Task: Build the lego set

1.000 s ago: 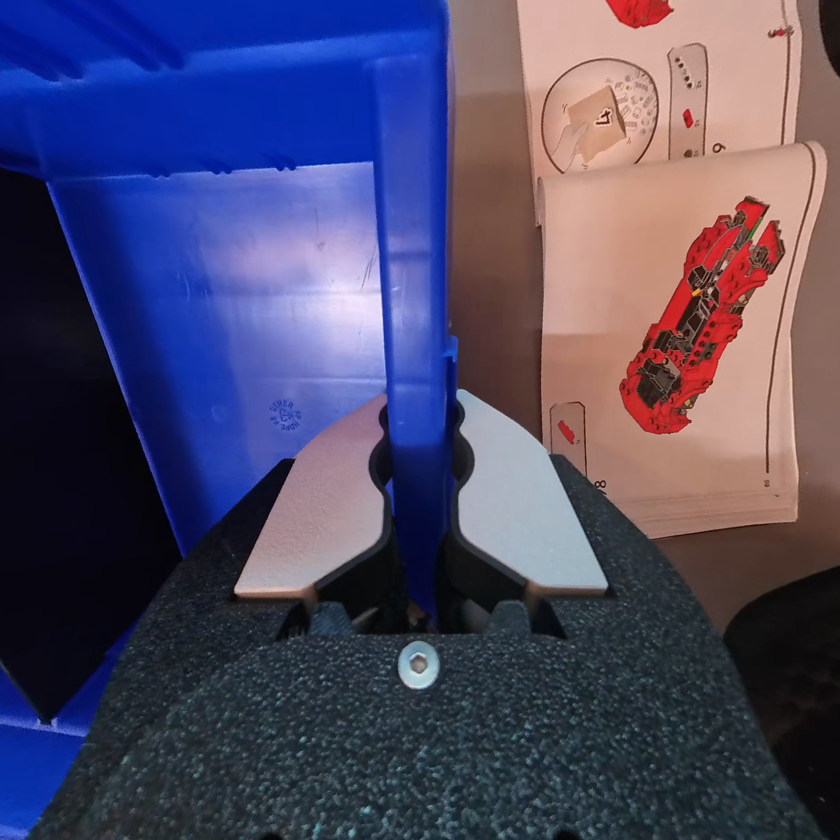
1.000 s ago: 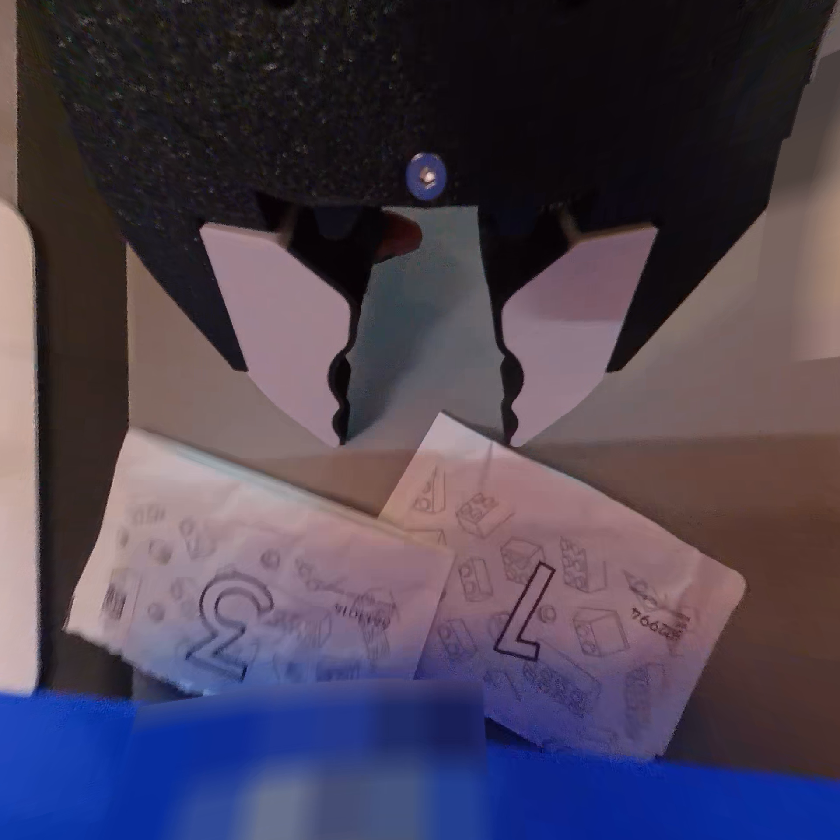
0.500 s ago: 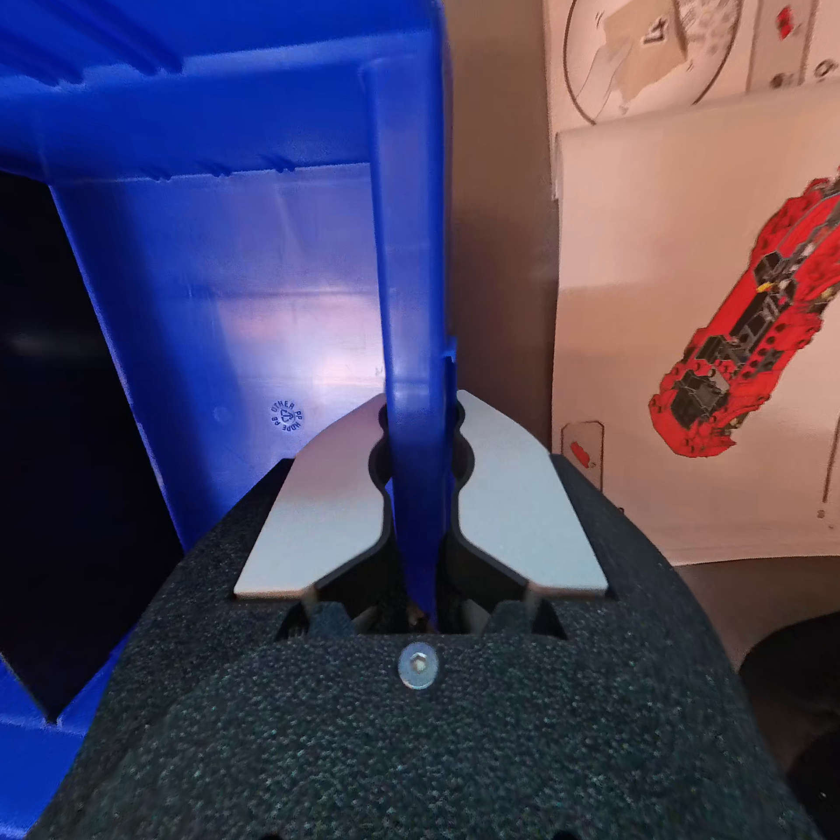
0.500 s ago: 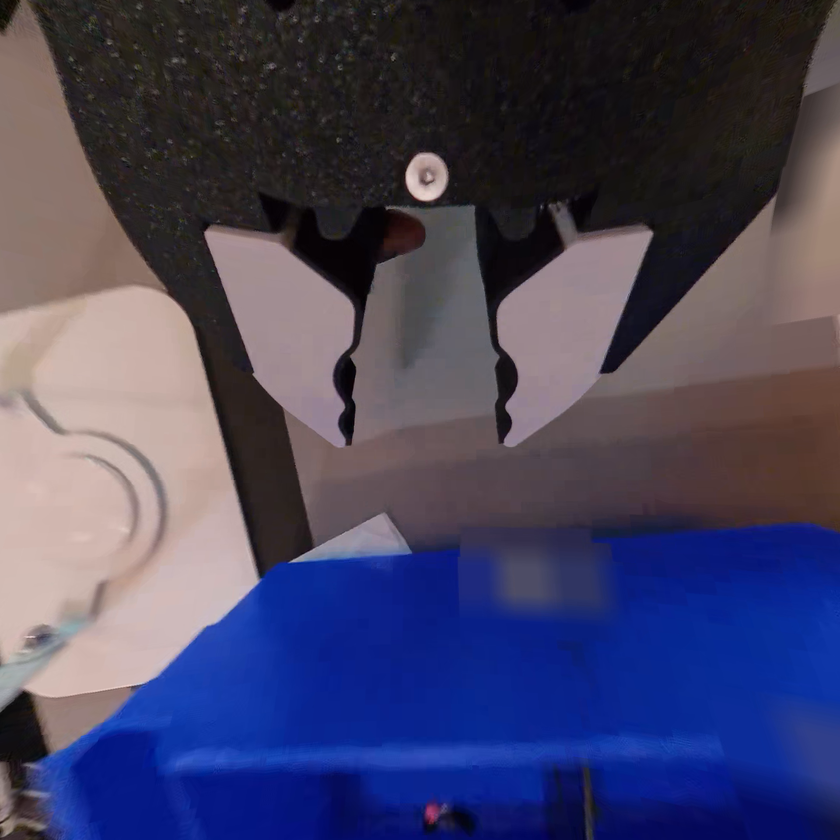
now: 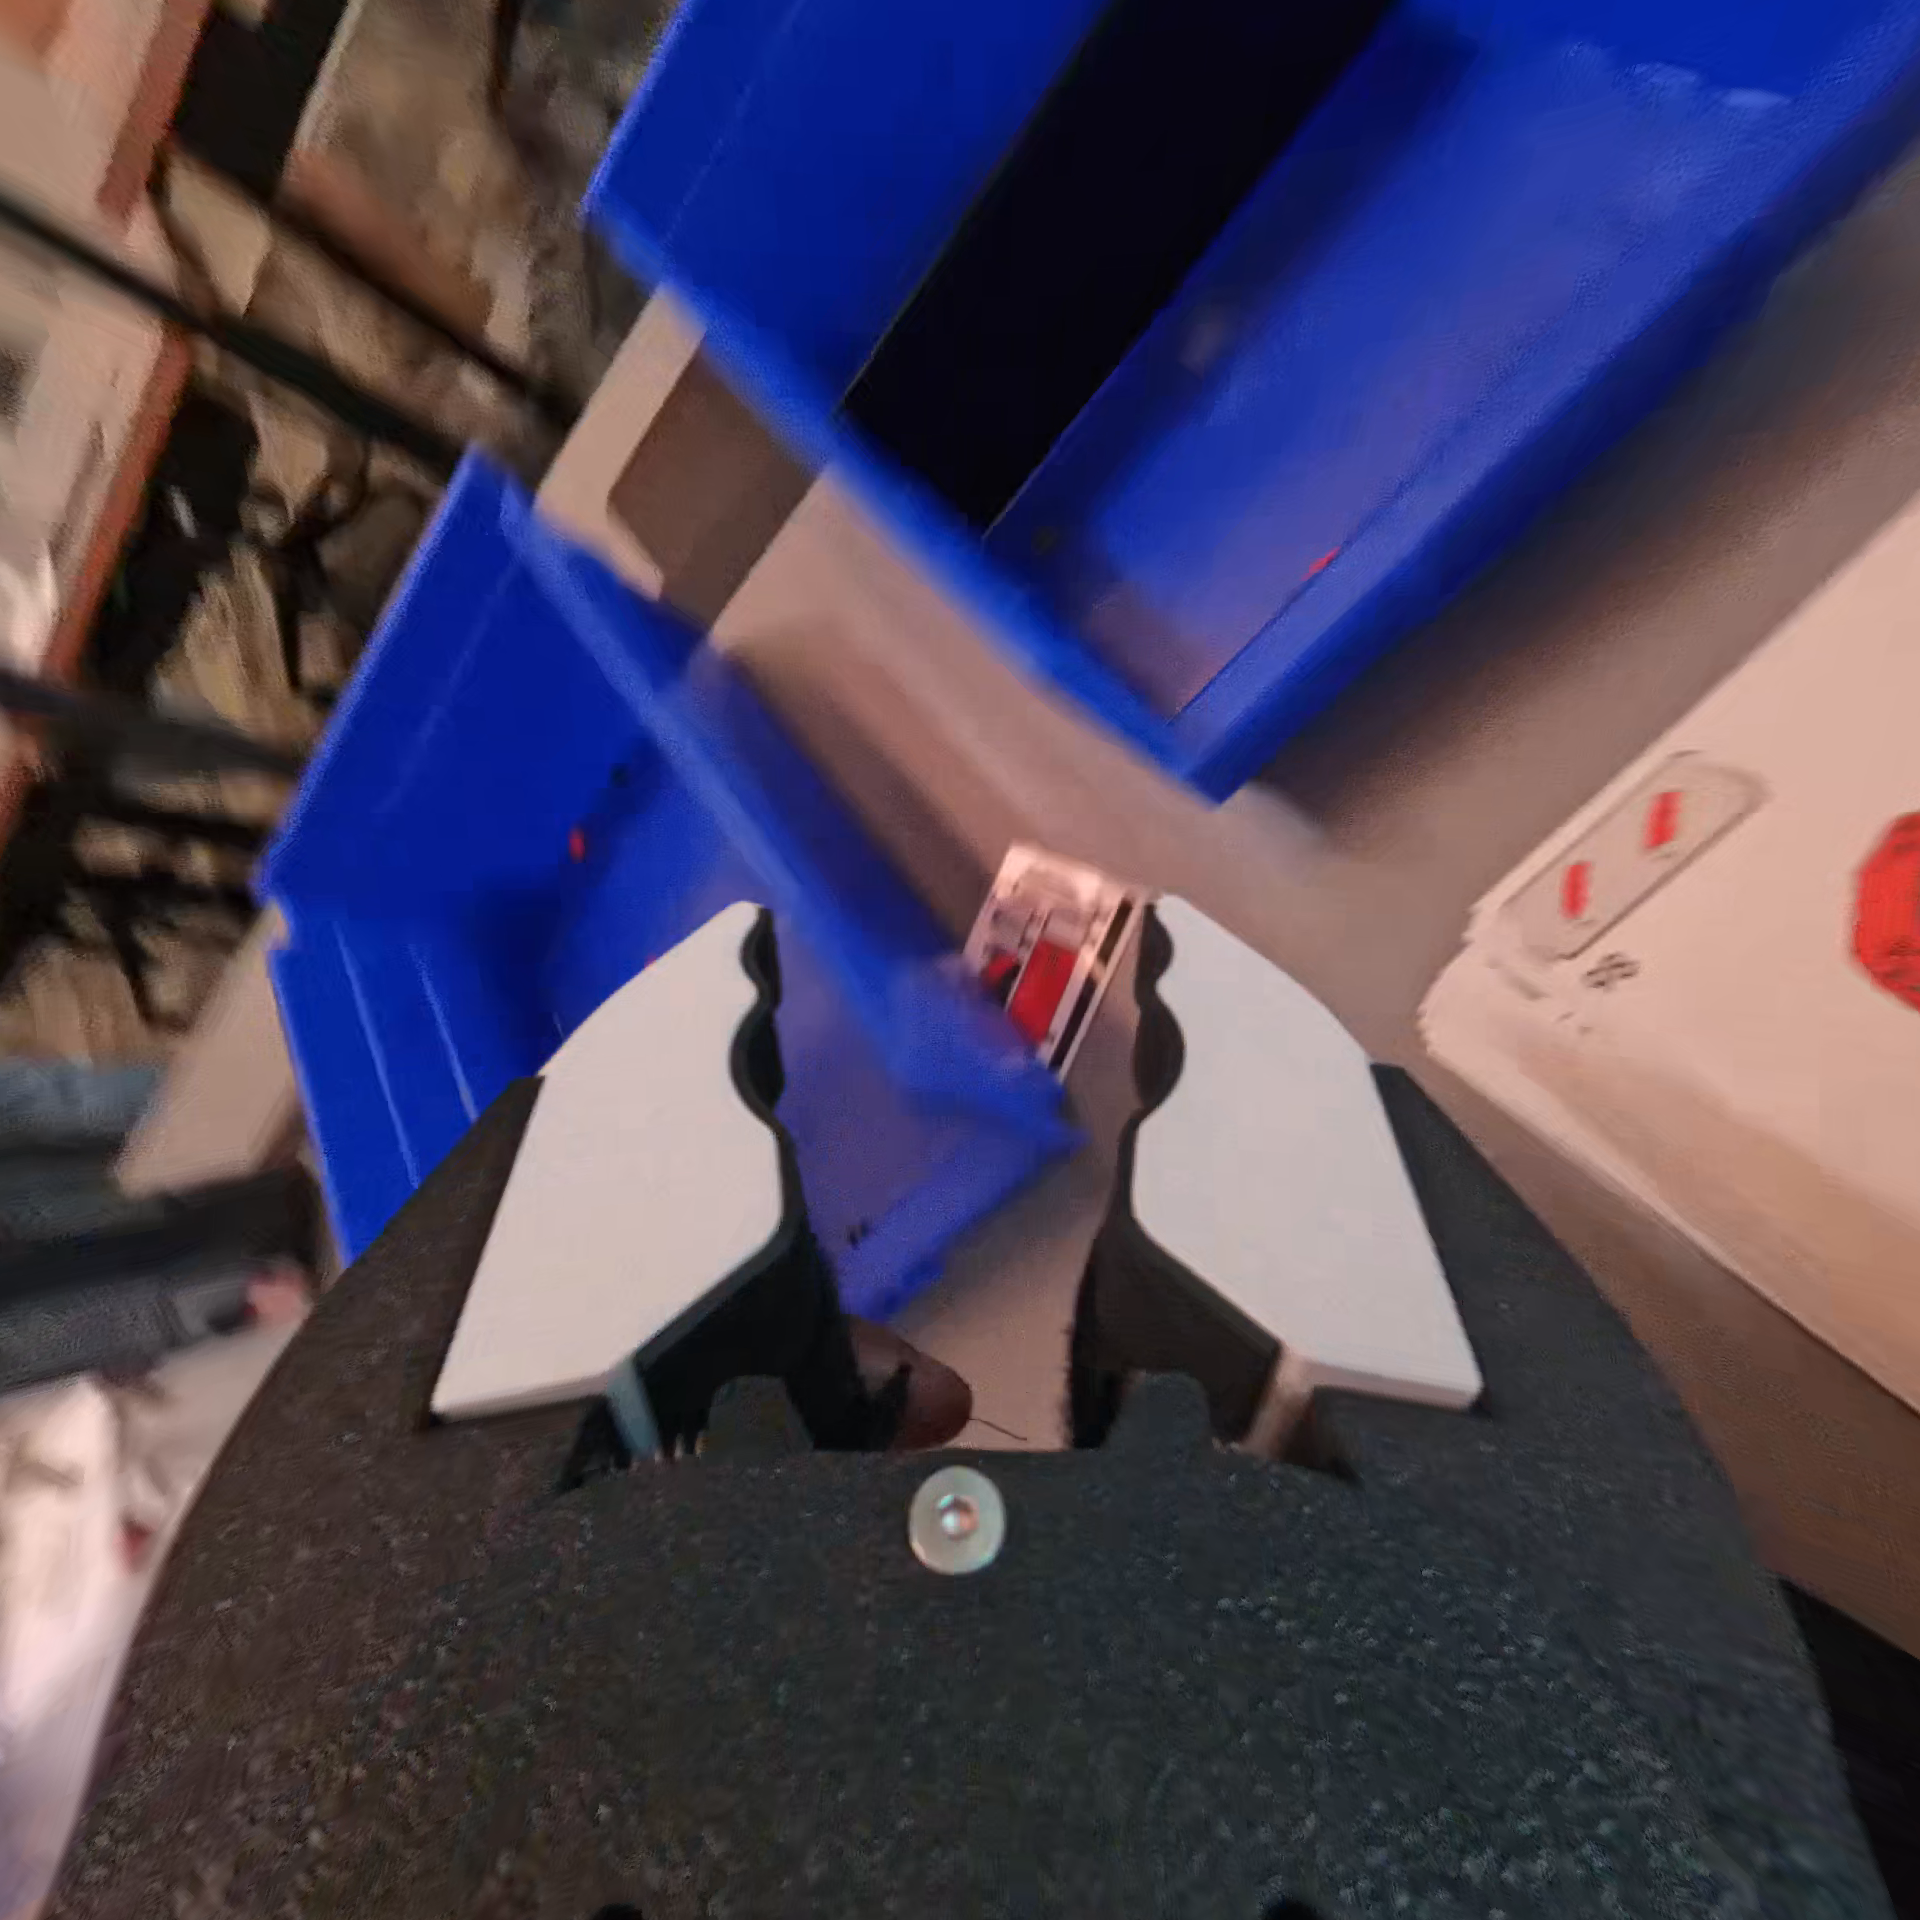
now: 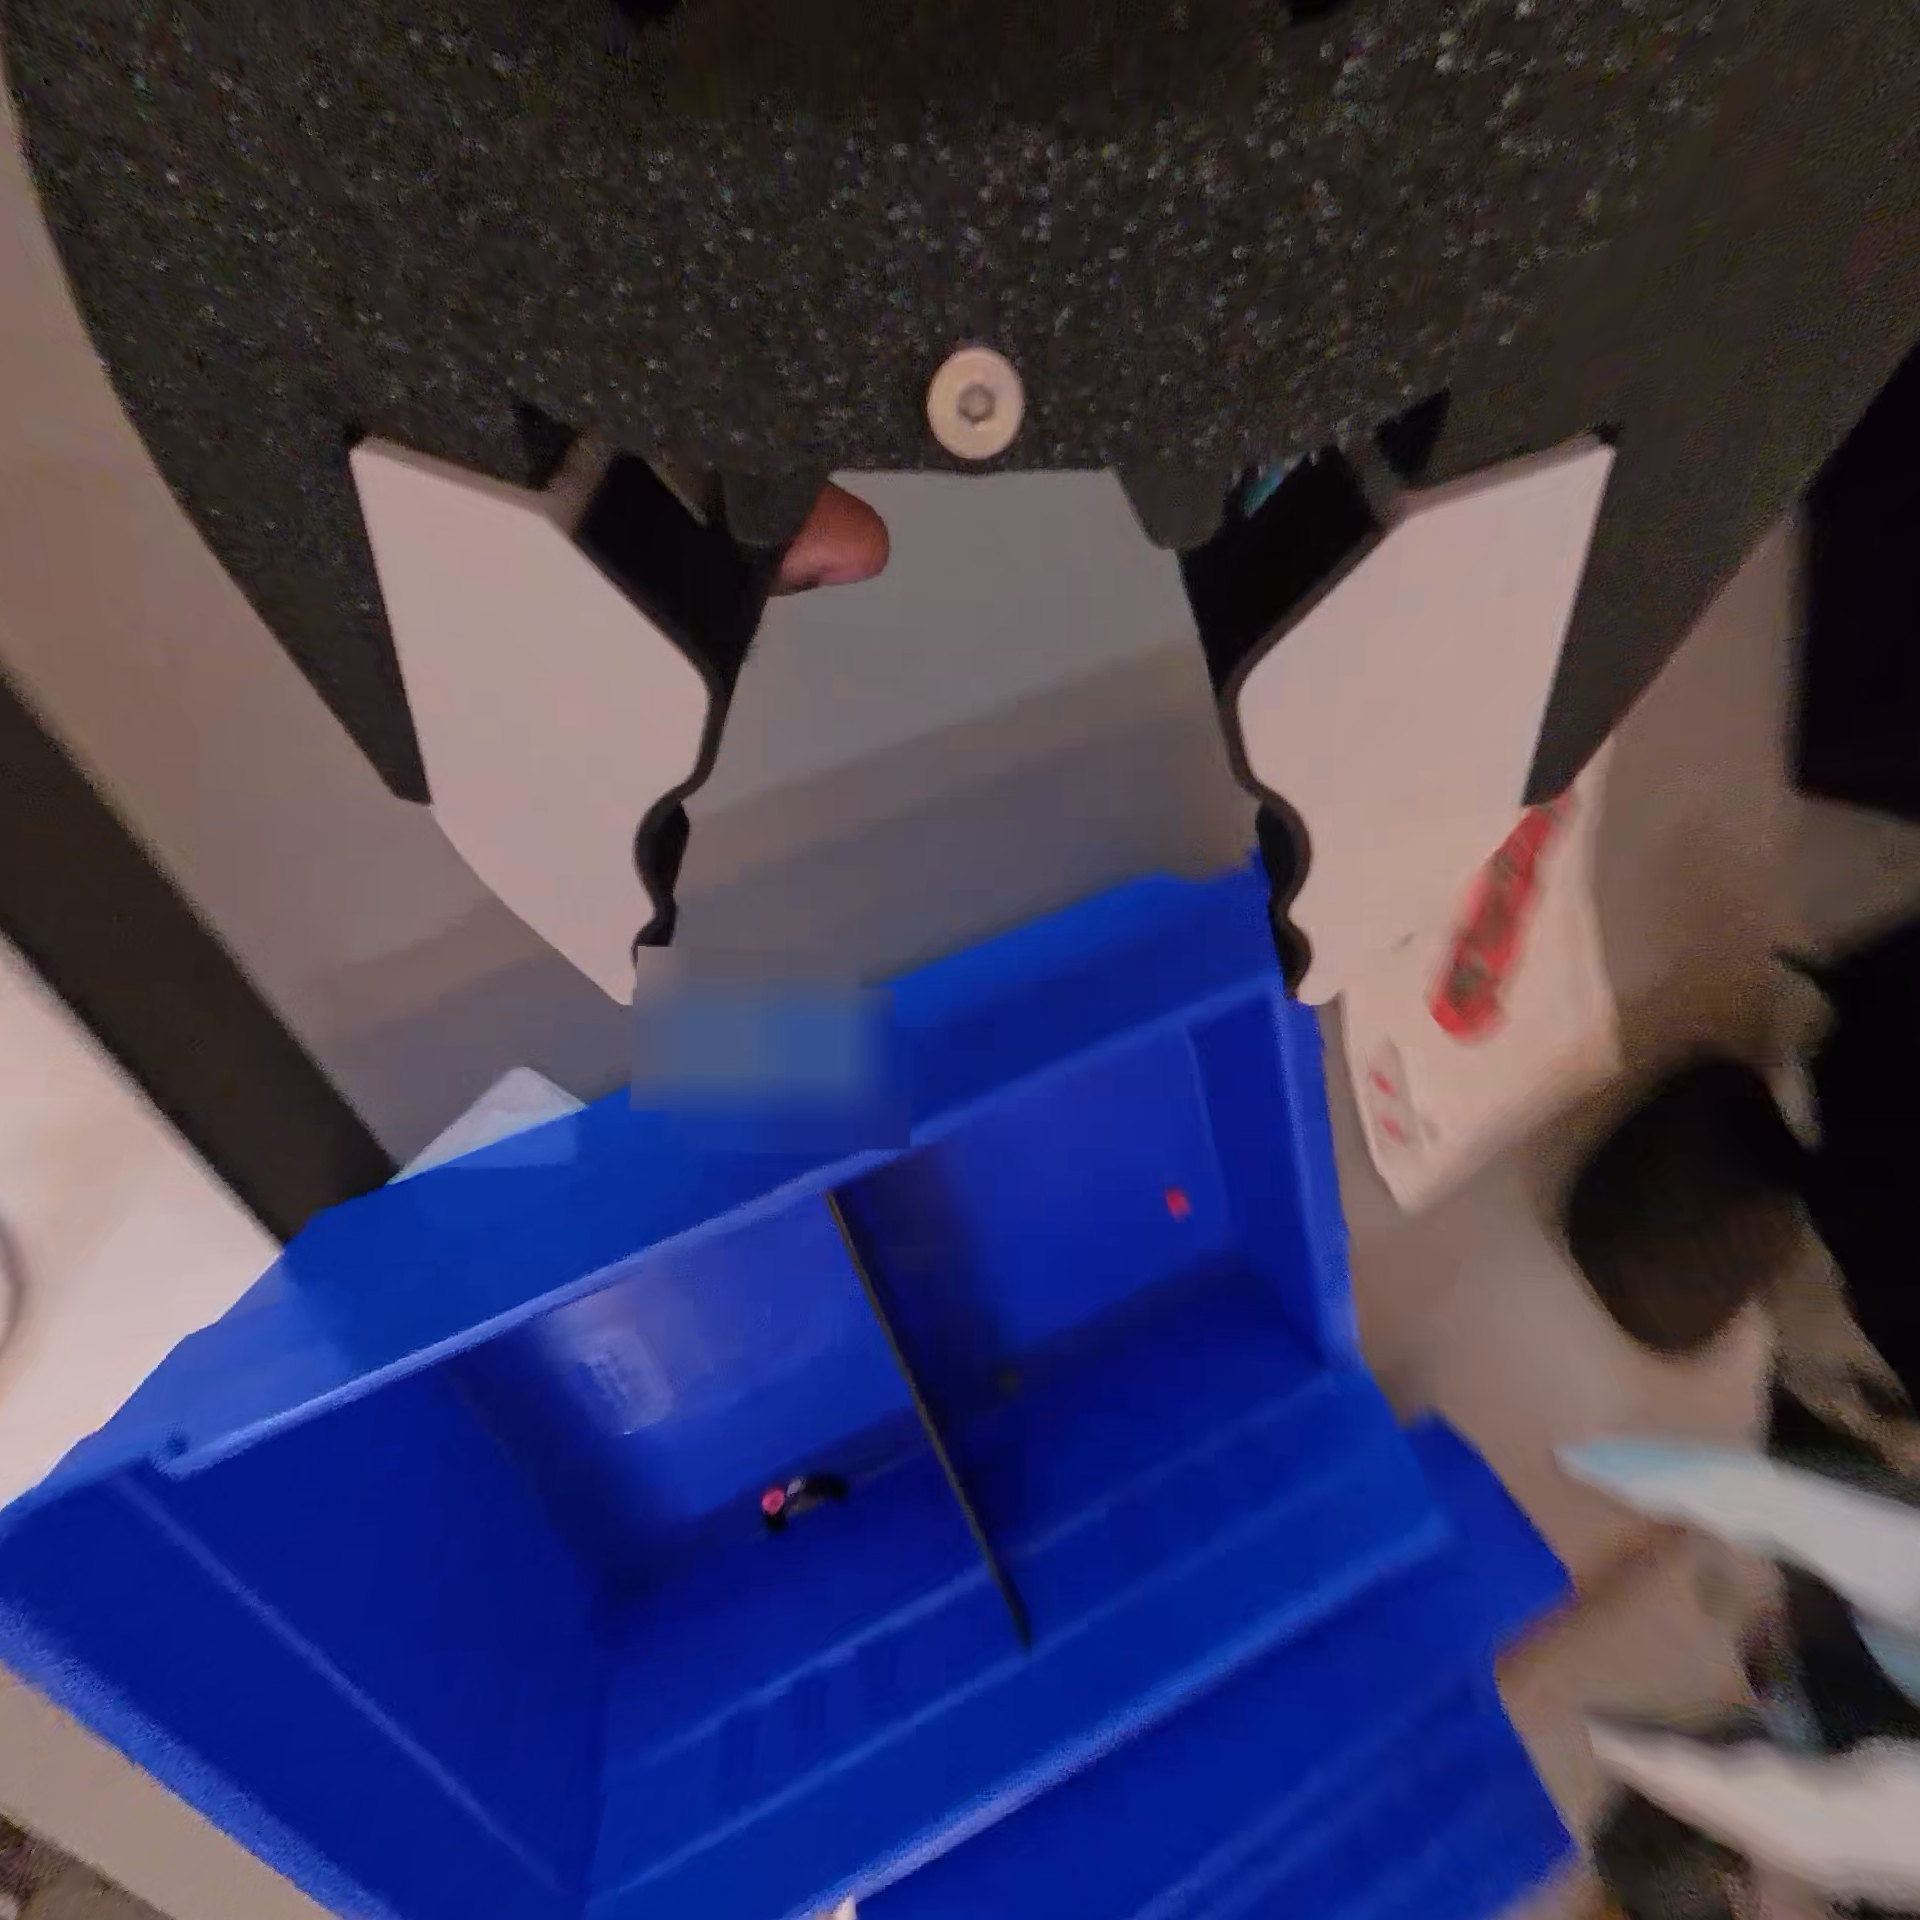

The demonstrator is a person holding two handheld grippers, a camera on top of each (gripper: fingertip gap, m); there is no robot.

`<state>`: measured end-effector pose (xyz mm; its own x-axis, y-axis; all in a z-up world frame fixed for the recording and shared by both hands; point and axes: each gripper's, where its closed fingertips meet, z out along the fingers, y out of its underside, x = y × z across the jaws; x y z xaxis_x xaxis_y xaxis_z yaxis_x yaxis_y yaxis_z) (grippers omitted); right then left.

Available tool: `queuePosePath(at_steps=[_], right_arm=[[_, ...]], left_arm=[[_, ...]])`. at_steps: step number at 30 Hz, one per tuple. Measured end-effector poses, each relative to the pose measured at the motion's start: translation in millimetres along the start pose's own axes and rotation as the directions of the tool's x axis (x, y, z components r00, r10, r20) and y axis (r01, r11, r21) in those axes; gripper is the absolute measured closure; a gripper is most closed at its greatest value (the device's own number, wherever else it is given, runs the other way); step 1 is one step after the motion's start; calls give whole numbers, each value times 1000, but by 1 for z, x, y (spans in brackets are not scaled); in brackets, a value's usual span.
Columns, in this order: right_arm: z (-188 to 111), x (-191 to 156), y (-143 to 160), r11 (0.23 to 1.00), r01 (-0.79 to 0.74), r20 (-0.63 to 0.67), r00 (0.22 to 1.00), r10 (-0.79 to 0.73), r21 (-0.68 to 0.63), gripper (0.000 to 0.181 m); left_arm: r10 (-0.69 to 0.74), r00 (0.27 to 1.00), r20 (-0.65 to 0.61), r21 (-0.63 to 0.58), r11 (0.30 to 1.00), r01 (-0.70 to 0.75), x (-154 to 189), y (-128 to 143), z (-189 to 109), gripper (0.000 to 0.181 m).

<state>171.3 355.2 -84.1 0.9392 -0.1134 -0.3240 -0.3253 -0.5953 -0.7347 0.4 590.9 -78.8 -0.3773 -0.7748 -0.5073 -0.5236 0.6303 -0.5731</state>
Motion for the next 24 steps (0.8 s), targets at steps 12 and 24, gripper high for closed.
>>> queuePosePath(at_steps=[12, 24], right_arm=[[76, 14, 2, 978, -83, -224, 974, 39, -191, 104], [116, 26, -31, 910, 129, -51, 986, -161, -394, 105]], left_arm=[[-7, 1000, 6, -138, 990, 8, 20, 73, 64, 147], [17, 999, -36, -242, 970, -25, 44, 59, 65, 144]])
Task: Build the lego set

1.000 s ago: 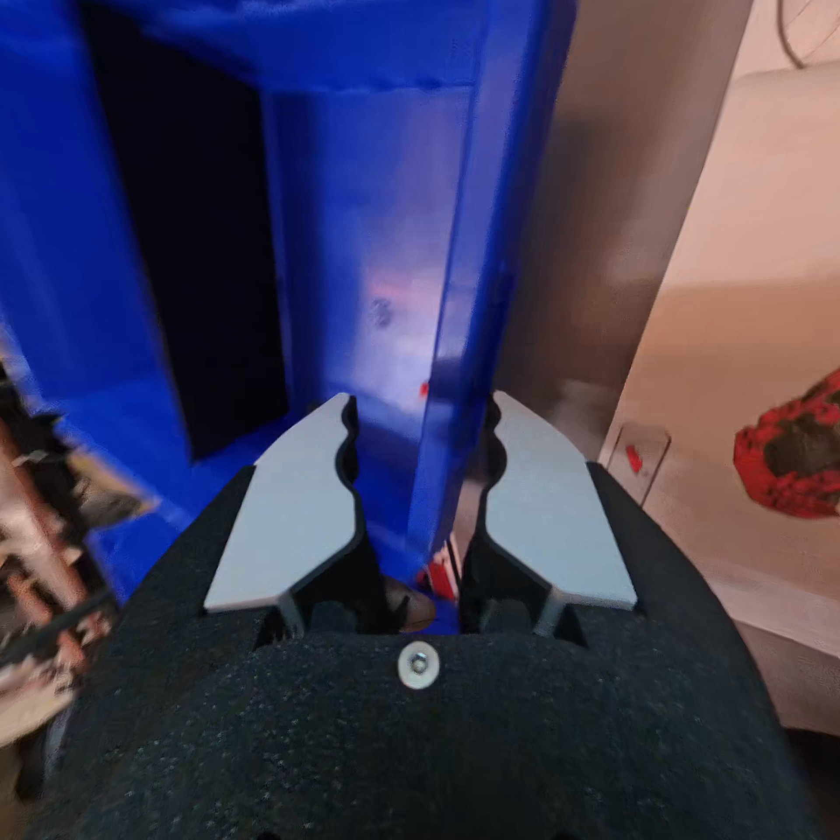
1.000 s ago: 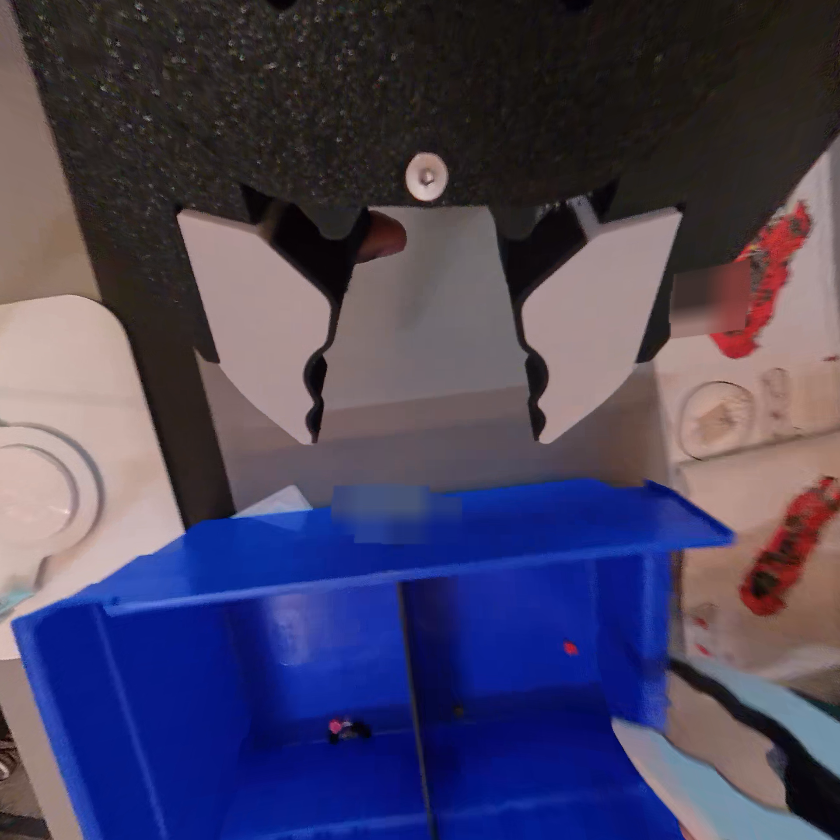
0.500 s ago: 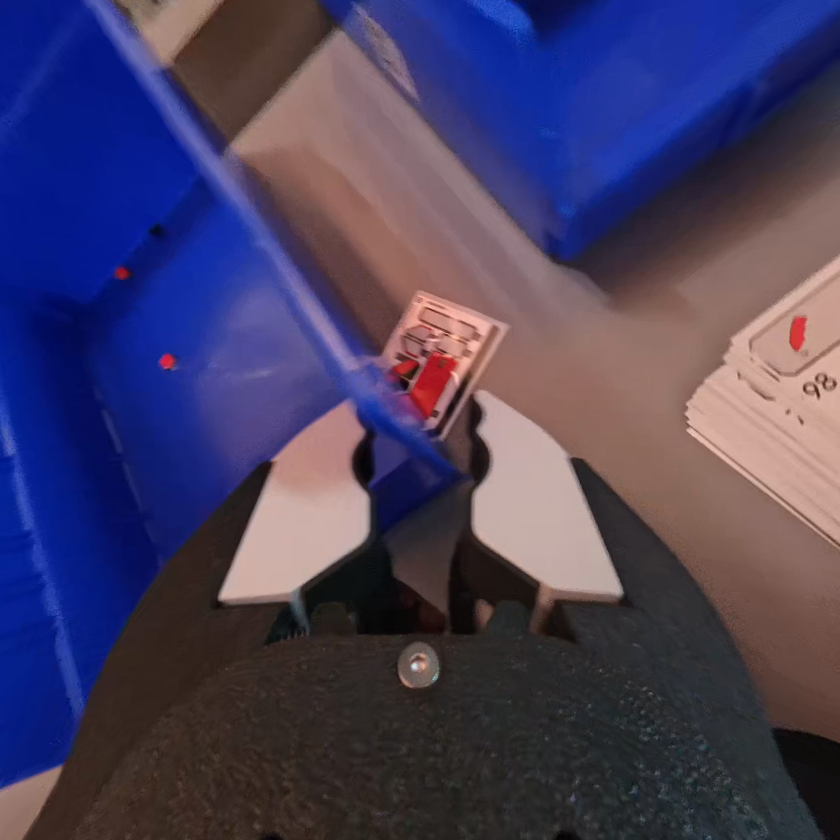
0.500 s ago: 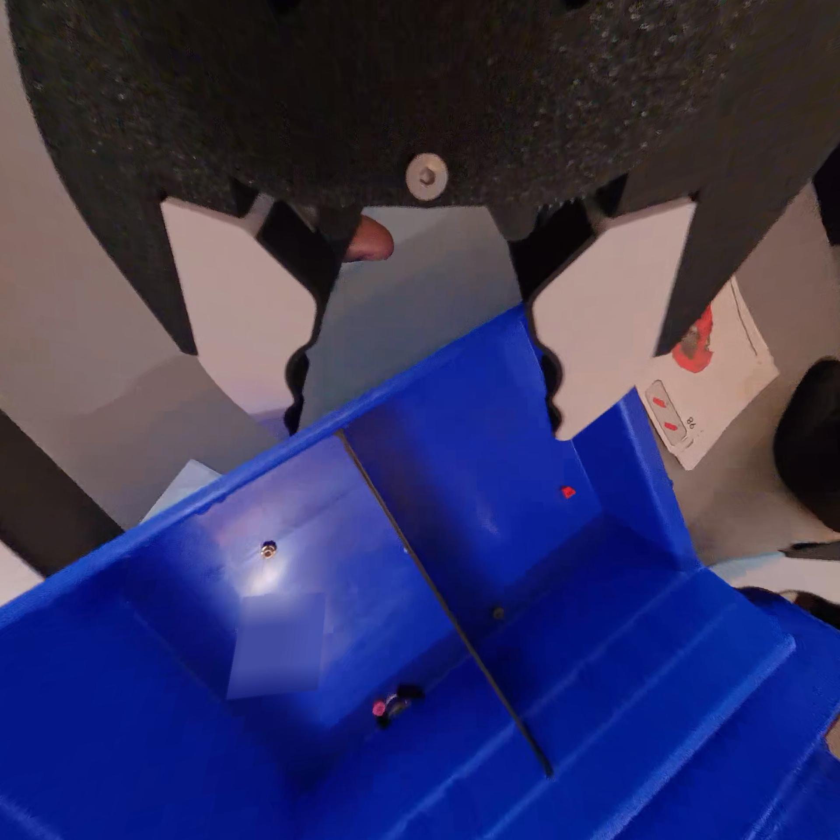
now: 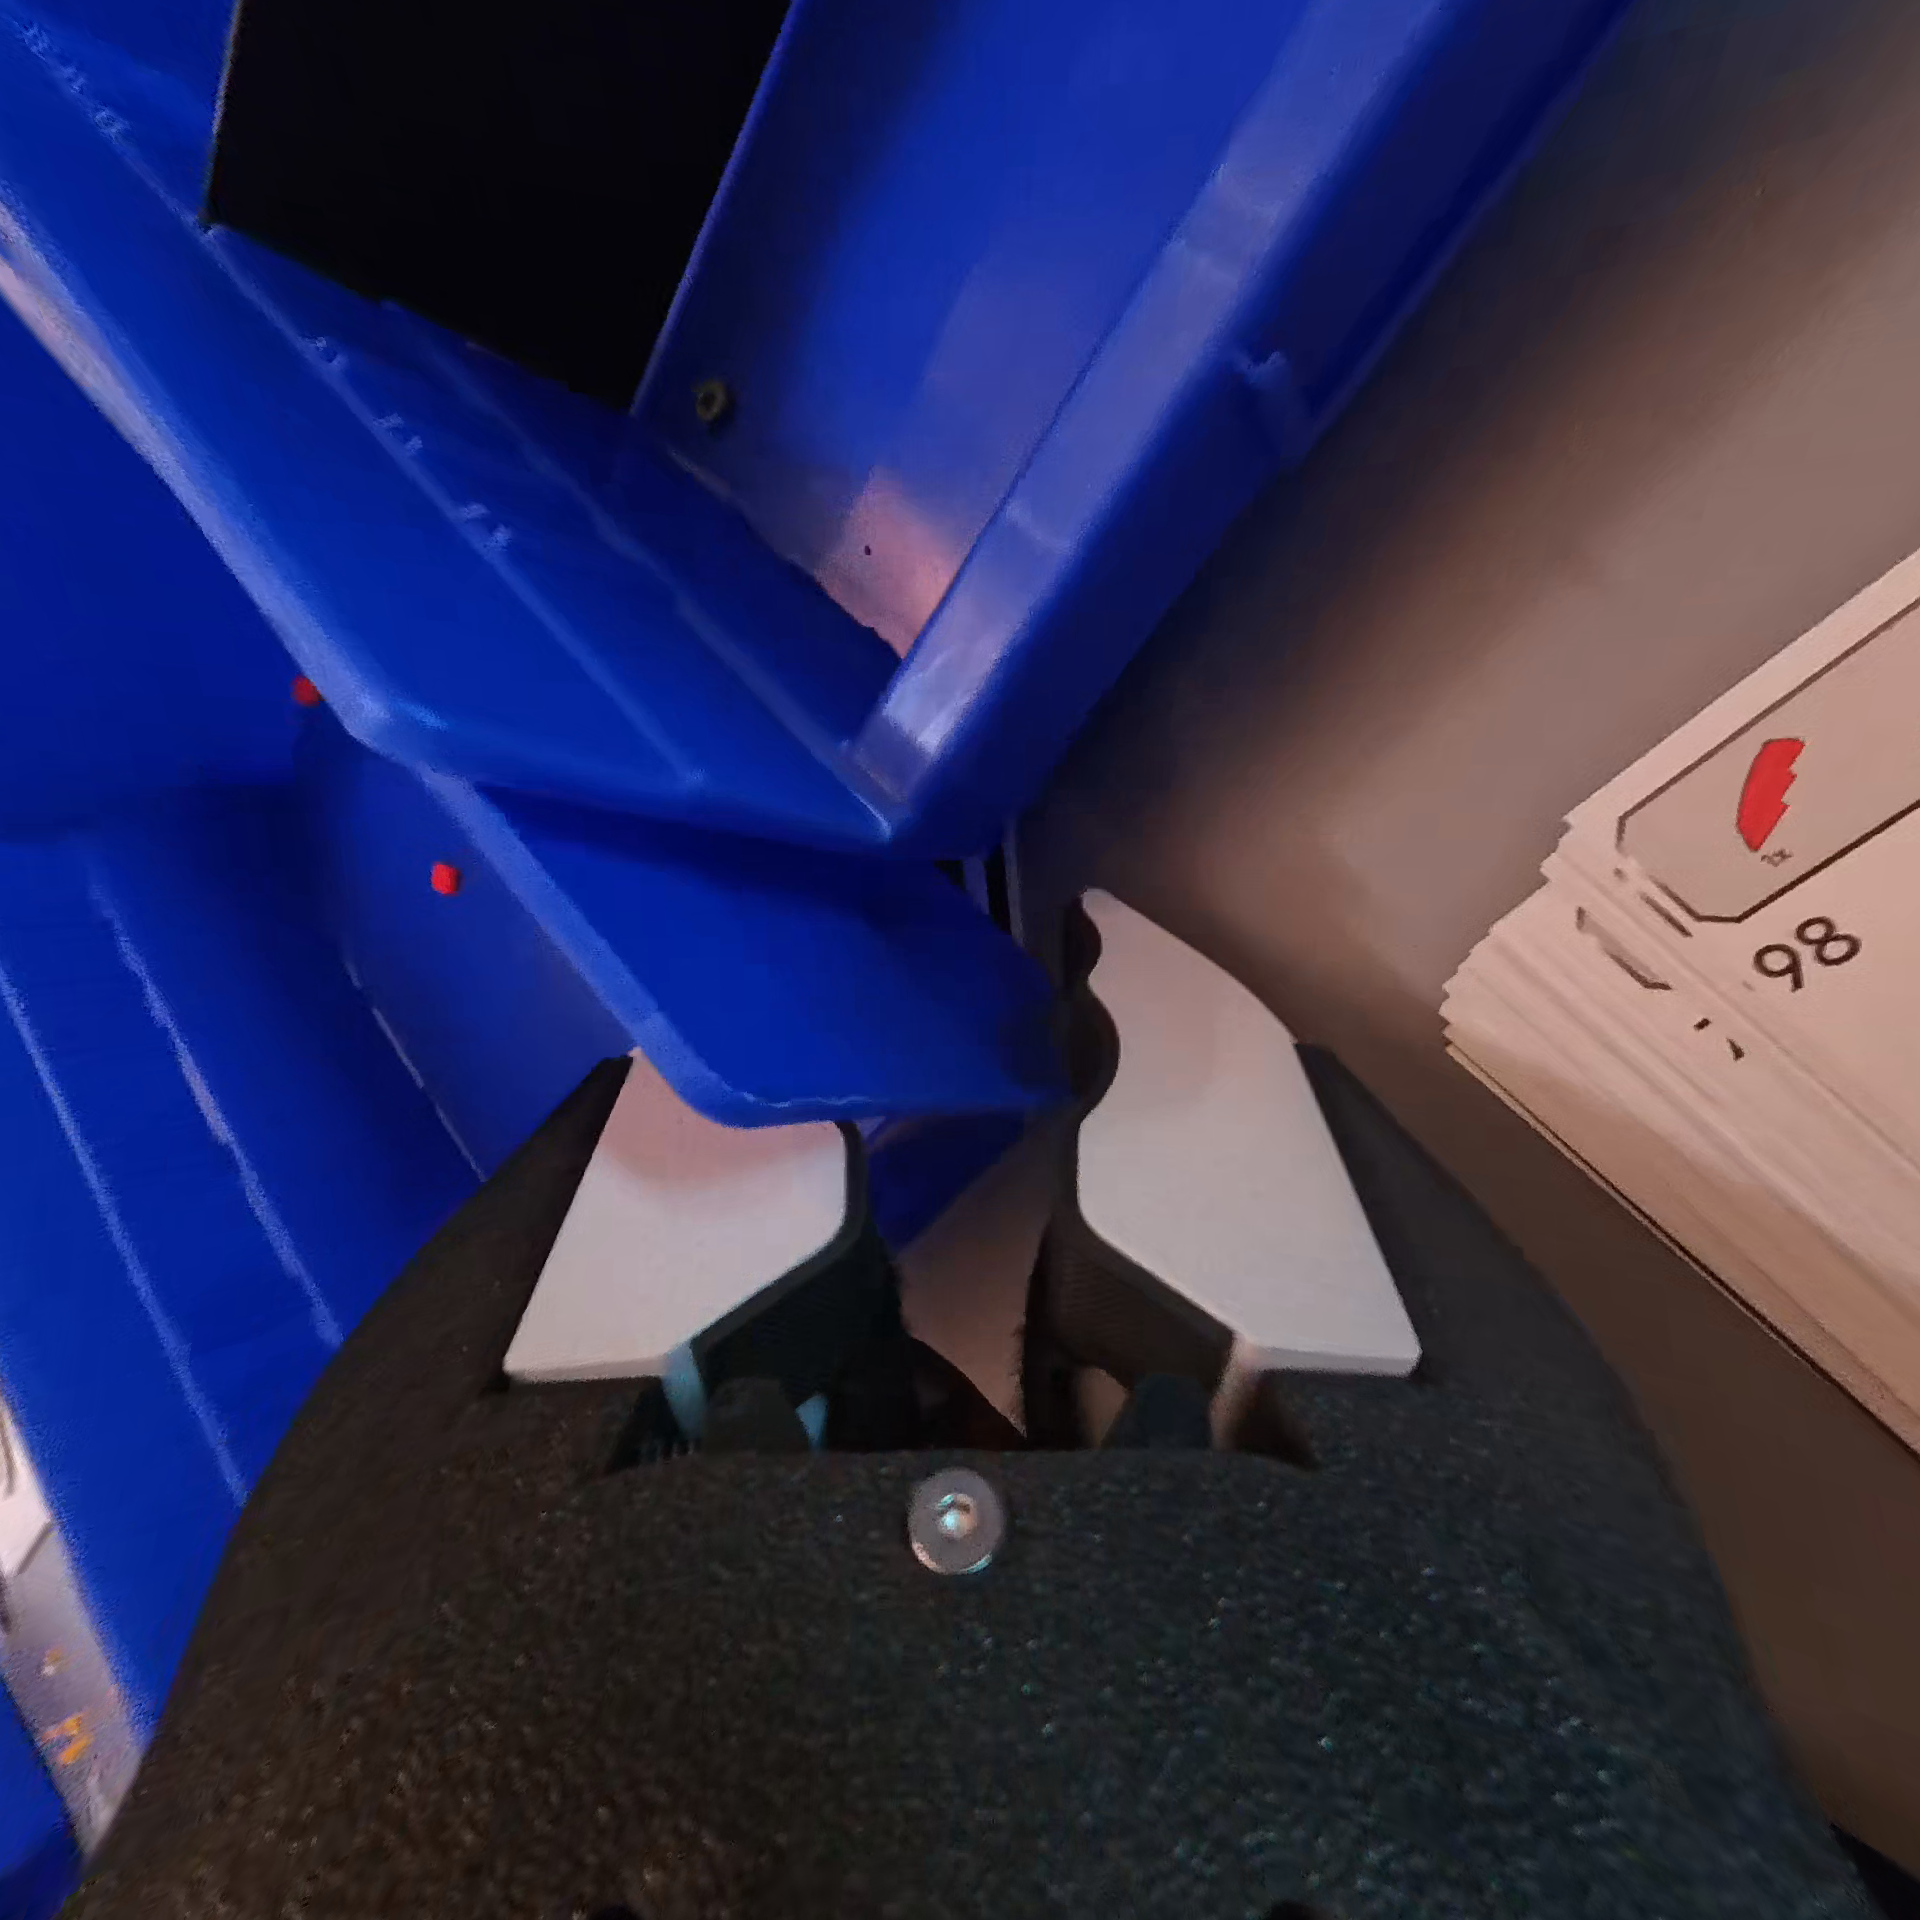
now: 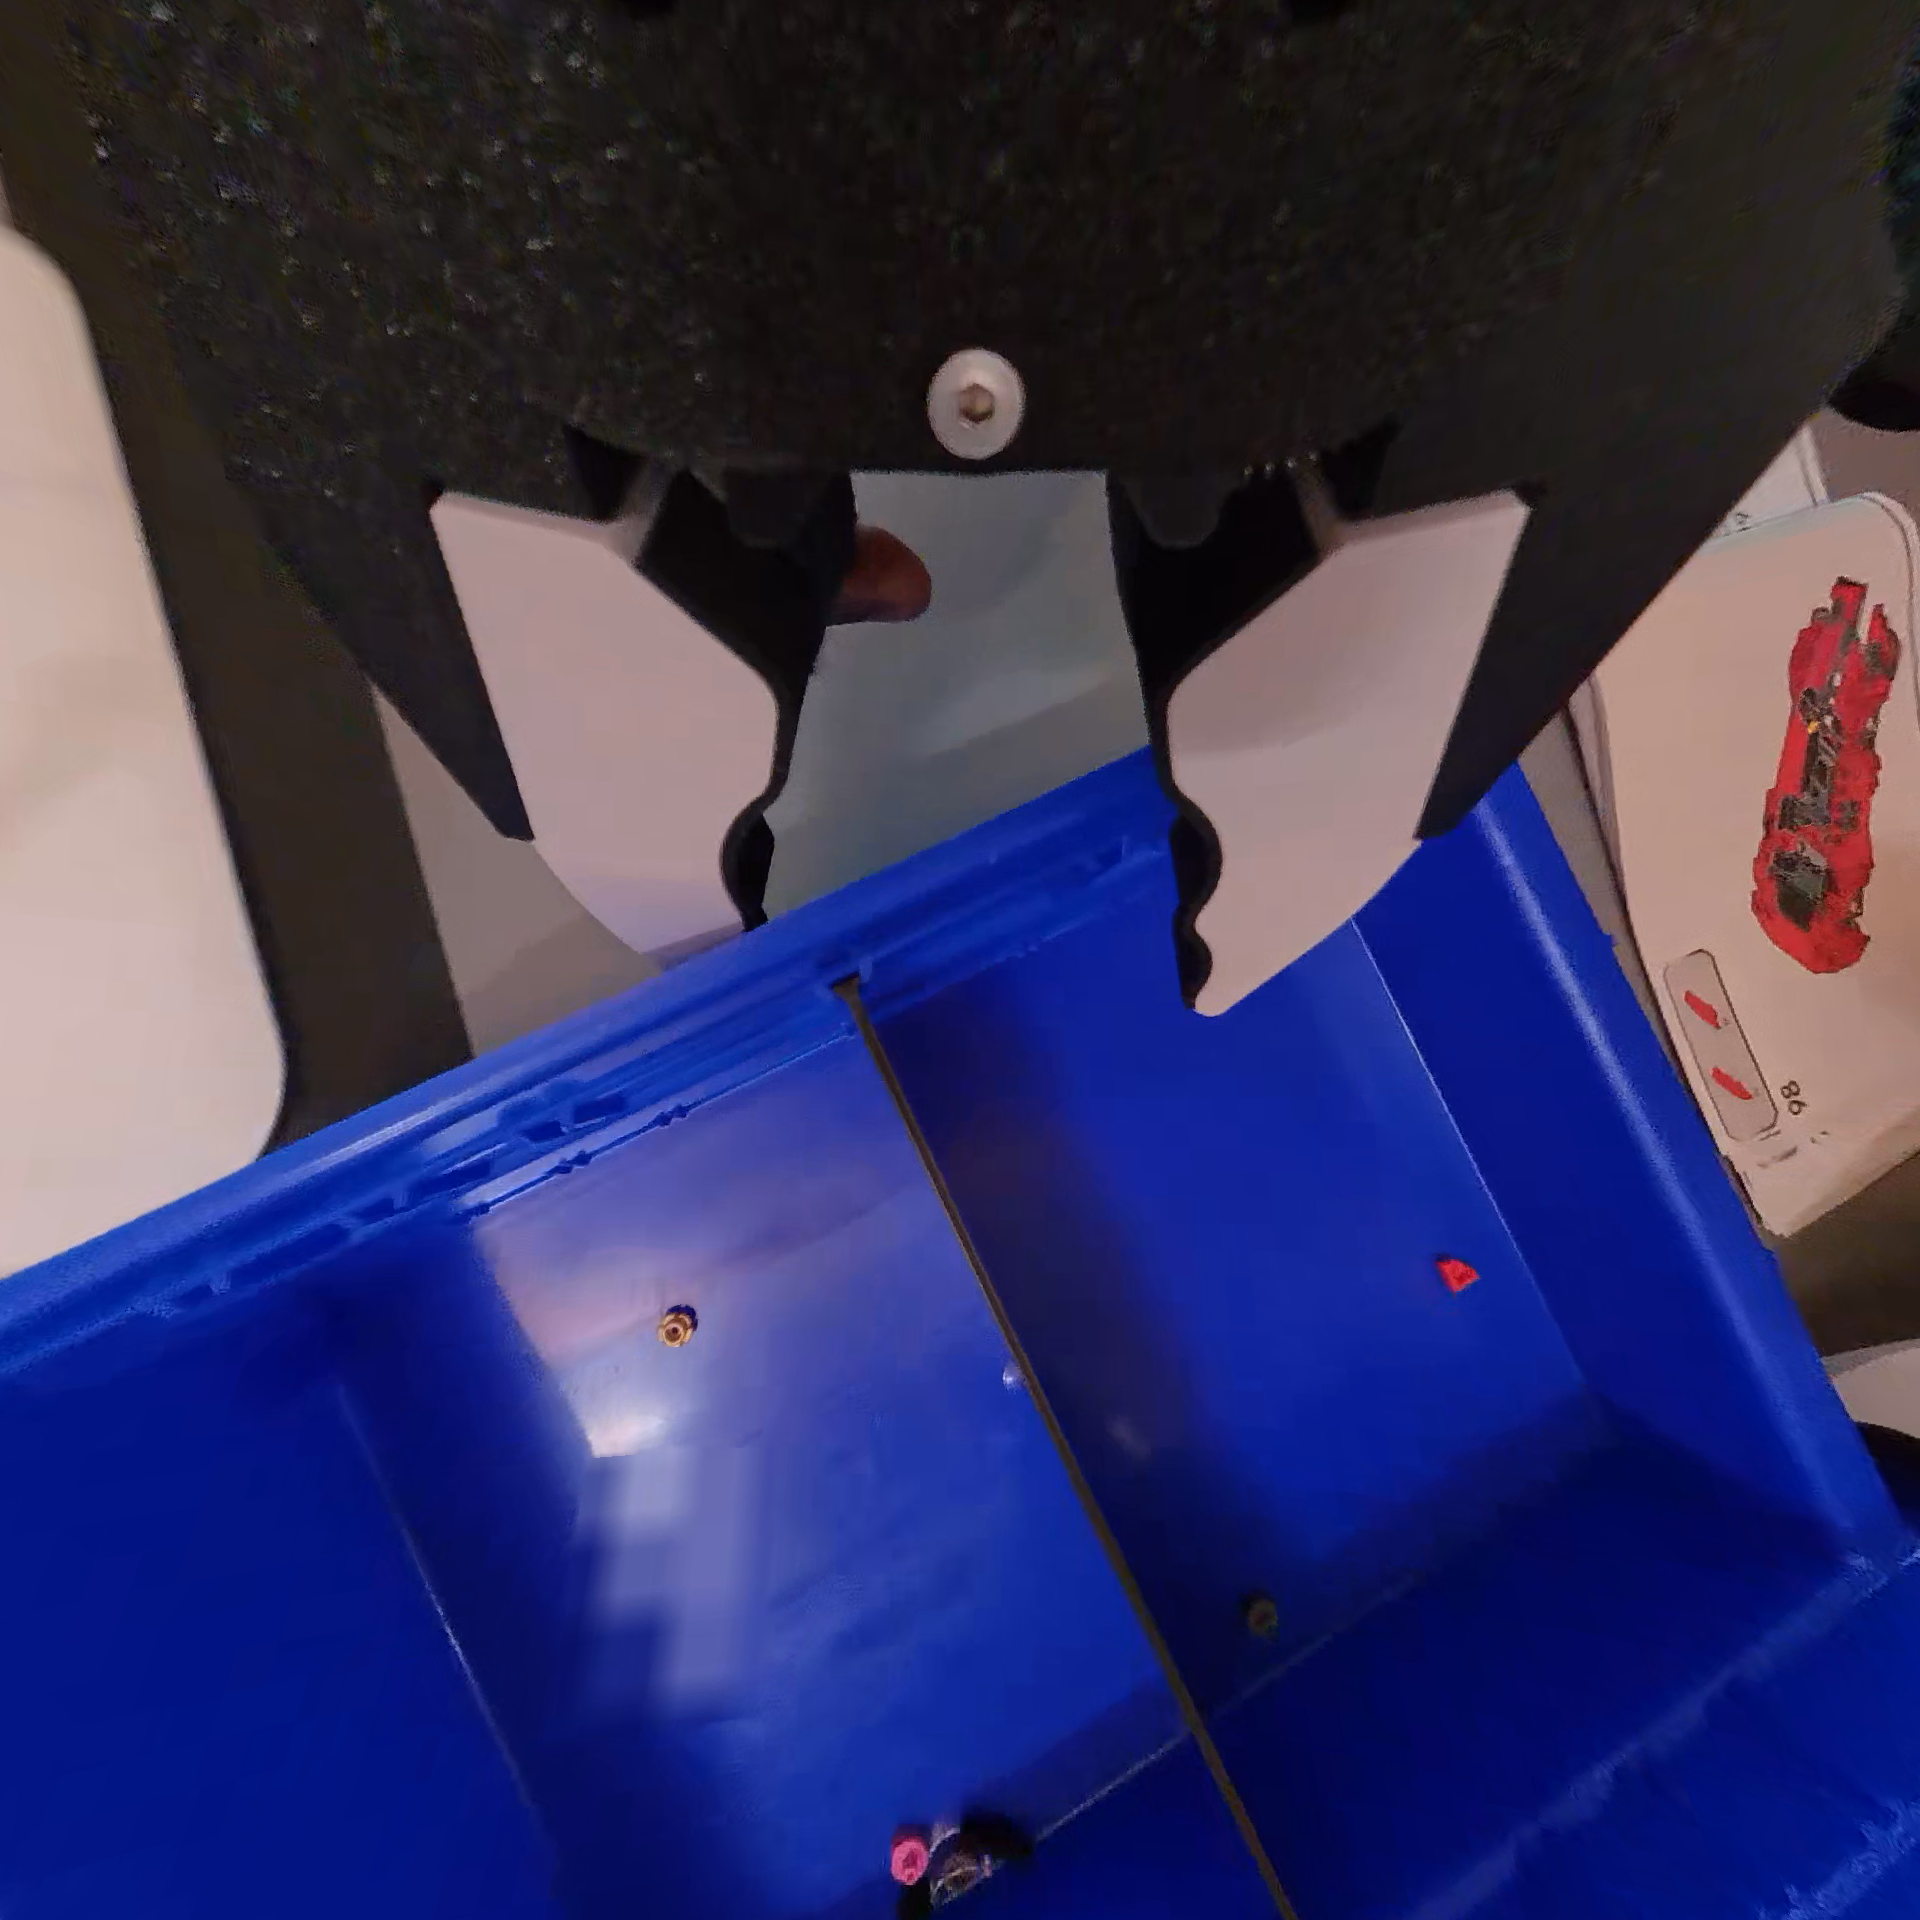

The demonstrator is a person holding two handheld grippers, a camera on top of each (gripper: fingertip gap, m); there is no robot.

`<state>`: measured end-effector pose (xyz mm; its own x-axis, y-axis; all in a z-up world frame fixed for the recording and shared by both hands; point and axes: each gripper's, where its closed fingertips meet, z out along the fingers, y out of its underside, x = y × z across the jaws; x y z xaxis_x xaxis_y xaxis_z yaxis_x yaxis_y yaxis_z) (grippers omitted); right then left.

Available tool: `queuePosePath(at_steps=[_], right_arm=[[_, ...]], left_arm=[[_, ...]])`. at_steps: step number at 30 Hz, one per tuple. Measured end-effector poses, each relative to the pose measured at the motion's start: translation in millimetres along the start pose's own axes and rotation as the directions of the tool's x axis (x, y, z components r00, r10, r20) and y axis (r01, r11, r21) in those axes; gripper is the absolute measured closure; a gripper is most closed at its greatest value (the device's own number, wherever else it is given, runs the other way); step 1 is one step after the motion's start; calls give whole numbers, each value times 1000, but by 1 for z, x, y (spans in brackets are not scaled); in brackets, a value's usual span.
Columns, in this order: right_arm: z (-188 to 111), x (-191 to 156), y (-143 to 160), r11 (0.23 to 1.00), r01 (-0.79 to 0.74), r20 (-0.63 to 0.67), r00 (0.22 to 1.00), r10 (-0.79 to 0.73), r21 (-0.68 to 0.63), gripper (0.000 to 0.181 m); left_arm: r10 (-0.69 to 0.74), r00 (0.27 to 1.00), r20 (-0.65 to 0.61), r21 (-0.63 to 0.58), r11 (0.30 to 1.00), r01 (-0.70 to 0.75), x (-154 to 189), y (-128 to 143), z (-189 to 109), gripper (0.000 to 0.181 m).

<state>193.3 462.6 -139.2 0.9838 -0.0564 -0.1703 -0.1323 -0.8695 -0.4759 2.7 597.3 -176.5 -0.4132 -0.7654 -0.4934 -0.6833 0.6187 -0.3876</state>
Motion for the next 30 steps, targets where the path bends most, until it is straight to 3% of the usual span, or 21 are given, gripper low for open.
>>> queuePosePath(at_steps=[11, 14, 19, 24, 30], right_arm=[[40, 28, -86, 963, 259, 42, 966, -256, -75, 111], [47, 49, -93, 945, 286, -27, 955, -294, -159, 124], [46, 51, -99, 959, 266, -48, 961, -272, -99, 125], [26, 49, -102, 967, 254, -138, 958, -253, -7, 118], [-44, 17, -87, 944, 327, -288, 910, -299, 53, 114]], left_arm=[[-257, 965, -61, -40, 966, 255, -41, 15, 23, 135], [-277, 957, -85, -53, 960, 273, -44, 12, 26, 134], [-281, 956, -81, -62, 959, 276, -44, 11, 27, 134], [-266, 961, -69, -81, 962, 261, -49, 19, 19, 136], [-238, 970, -39, -12, 971, 238, -47, 17, -12, 138]])
